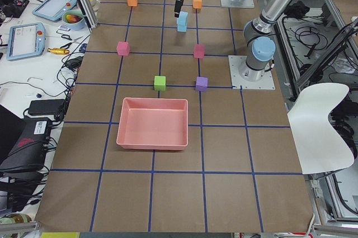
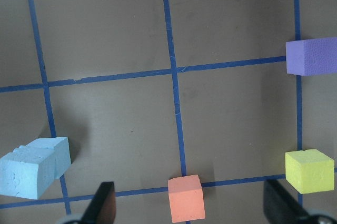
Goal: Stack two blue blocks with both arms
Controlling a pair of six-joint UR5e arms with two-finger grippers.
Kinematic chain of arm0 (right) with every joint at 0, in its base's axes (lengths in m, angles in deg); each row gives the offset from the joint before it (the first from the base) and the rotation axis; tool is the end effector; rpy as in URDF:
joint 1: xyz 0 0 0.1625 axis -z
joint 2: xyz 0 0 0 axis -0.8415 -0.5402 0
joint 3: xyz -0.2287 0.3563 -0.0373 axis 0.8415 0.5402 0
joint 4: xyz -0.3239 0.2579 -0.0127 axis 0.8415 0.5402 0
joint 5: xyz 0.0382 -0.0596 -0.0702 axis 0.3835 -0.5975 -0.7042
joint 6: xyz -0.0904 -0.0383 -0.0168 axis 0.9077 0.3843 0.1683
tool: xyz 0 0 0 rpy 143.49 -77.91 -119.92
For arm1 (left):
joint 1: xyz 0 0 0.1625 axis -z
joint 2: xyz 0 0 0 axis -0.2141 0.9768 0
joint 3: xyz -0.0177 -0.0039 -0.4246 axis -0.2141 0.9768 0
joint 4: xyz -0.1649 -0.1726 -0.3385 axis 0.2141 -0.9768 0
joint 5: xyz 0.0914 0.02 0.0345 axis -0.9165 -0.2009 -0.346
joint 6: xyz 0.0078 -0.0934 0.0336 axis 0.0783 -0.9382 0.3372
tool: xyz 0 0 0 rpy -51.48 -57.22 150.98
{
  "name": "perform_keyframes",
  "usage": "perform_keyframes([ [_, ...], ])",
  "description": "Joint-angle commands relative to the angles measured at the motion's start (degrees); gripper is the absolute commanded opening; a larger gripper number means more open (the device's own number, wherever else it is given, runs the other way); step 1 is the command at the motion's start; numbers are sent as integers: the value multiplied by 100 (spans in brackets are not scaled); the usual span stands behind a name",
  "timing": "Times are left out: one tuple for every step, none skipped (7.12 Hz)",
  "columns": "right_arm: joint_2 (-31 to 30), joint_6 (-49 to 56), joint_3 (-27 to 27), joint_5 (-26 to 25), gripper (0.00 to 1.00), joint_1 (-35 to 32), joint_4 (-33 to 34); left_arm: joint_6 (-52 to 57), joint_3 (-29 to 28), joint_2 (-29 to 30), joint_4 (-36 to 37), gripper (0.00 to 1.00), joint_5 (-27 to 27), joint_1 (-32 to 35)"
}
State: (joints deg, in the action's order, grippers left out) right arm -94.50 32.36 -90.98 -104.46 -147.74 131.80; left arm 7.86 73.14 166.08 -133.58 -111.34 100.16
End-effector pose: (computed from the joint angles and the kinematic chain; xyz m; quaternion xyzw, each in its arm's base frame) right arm 0.1358 -0.4949 0.4994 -0.0482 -0.9988 0.0012 0.0064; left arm -0.1167 -0.4242 0.4963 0.0940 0.9934 -0.0640 0.0110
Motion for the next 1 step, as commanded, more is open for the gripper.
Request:
perform_keyframes([
  [0,0,0,-4,100,0,0,-3,14,-82,-74,100,1,9],
])
